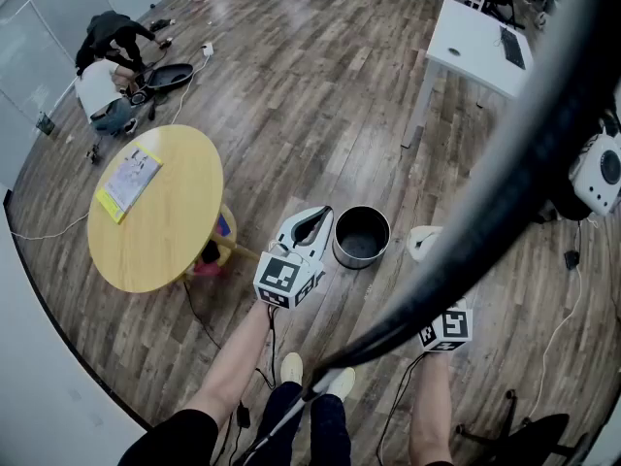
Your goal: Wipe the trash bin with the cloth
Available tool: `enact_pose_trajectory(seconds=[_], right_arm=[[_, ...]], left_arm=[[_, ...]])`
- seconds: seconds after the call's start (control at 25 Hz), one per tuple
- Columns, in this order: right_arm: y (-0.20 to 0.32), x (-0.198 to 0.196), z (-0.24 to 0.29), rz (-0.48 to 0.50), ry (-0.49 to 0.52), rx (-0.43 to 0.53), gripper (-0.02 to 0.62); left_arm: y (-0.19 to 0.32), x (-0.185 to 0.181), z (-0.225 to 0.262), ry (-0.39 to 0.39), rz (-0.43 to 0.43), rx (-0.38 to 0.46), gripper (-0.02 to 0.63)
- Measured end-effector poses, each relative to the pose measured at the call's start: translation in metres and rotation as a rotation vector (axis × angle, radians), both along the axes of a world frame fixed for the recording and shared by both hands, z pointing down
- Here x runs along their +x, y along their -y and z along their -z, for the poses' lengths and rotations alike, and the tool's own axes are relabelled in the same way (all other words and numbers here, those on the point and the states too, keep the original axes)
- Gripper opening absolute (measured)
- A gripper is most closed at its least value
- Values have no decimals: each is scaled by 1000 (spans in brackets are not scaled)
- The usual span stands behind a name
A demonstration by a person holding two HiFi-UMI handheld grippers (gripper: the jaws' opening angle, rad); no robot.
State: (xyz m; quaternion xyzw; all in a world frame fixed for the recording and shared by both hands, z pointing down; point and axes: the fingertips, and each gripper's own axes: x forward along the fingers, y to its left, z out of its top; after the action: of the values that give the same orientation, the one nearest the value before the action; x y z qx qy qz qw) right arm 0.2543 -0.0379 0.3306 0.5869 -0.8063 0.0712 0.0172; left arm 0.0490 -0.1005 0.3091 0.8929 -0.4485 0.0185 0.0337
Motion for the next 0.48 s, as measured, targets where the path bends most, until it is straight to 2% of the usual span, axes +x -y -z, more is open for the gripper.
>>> enact_pose_trajectory(seconds=[0.2, 0.48], right_arm=[[35, 7, -80, -22, 18, -3, 95], [43, -5, -182, 13, -4, 9, 95]], left_arm=[[32, 13, -75, -27, -12, 6, -5], [32, 31, -180, -26, -51, -4, -5]])
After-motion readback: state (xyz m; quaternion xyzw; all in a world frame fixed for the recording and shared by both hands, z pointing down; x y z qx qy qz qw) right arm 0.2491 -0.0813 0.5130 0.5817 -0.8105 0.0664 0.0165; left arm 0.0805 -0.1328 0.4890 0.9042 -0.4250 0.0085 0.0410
